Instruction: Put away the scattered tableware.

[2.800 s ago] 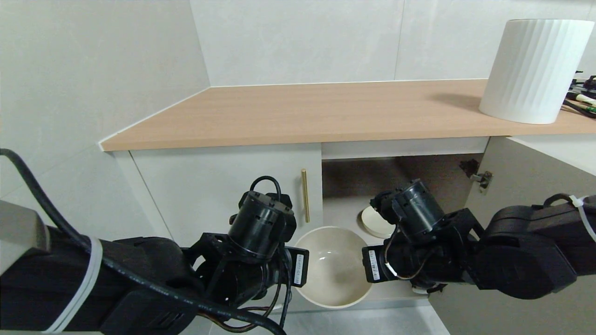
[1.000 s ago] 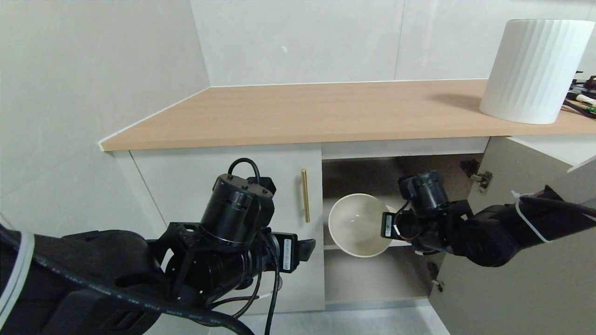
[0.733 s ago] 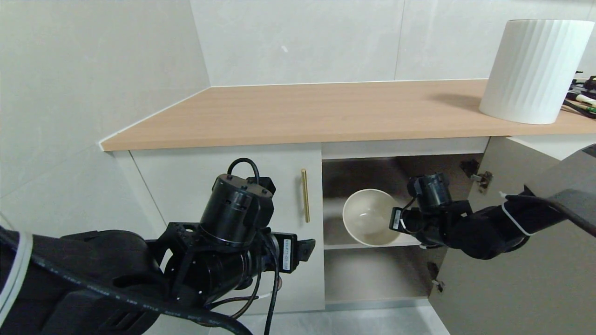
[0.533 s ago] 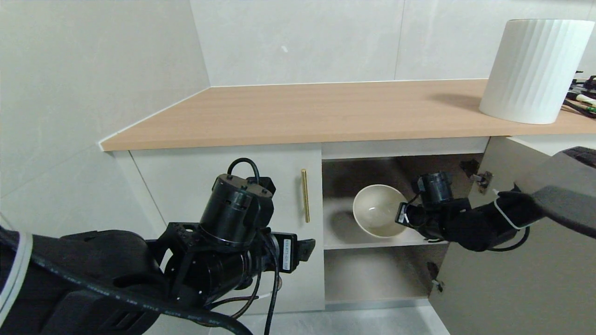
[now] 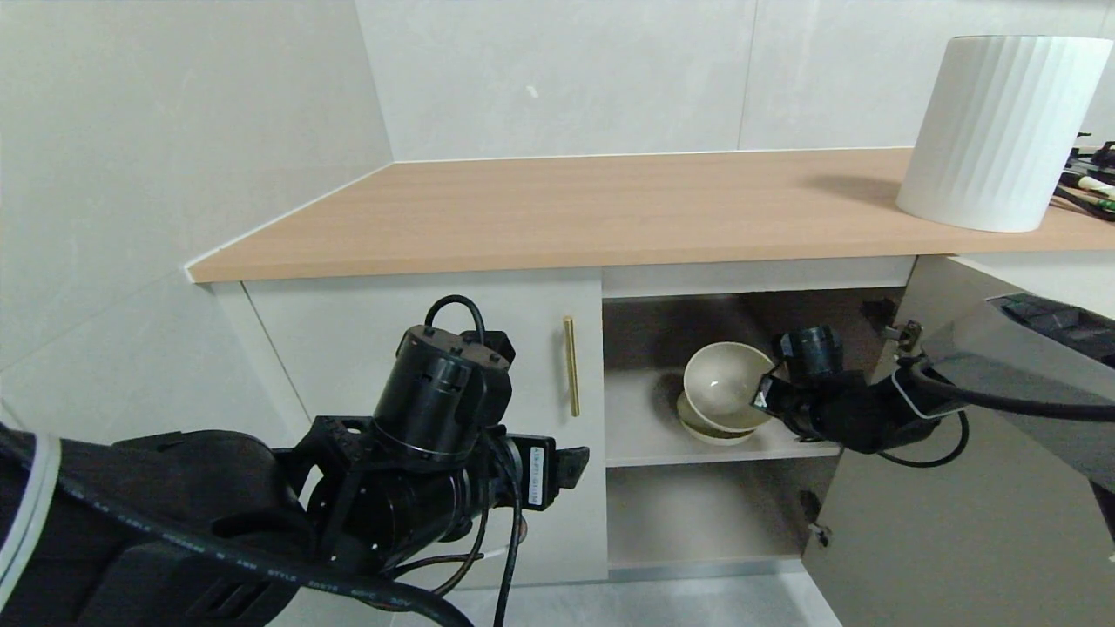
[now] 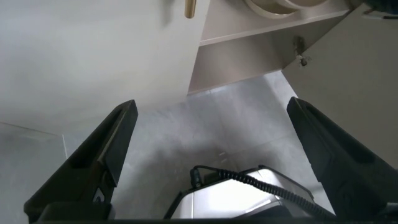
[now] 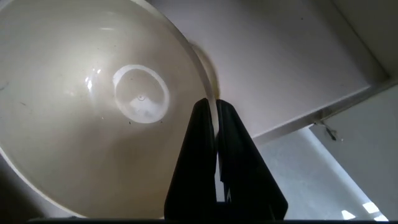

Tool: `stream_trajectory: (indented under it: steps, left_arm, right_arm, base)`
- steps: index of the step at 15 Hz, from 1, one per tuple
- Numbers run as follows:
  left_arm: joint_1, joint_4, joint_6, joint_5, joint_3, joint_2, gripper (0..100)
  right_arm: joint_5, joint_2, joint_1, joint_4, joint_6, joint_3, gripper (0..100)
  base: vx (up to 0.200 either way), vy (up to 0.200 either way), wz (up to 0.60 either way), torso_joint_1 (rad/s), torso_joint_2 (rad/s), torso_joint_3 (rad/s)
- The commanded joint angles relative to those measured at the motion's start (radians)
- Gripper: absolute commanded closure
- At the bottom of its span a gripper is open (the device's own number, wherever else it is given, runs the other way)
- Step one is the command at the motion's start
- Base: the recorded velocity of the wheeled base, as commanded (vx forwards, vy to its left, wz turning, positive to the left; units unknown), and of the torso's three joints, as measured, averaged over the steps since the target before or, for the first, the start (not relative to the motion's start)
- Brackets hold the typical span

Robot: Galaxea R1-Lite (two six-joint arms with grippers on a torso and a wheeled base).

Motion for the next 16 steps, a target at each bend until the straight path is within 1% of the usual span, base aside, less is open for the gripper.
stream_trajectory:
  steps: [1,6,16]
  left_arm:
    - [0.000,0.000,-0.001,0.000,-0.001,0.002,0]
    - [0.000,0.000,0.001,0.000,-0.001,0.008,0]
    - [0.000,0.001,0.001,0.000,0.001,0.011,0]
  right_arm:
    - [-0.007,0.051,-0.002,0.000,0.000,-0.039,100]
    - [-0.005,0.065,0.004,0.000,0.005,-0.062,100]
    - [-0.002,0.078,0.016,0.004,0.005,-0.063,100]
  base:
    - [0.000,0.000,0.00,0.000,0.00,0.000]
    - [0.000,0.000,0.00,0.000,0.00,0.000]
    - [0.000,0.000,0.00,0.000,0.00,0.000]
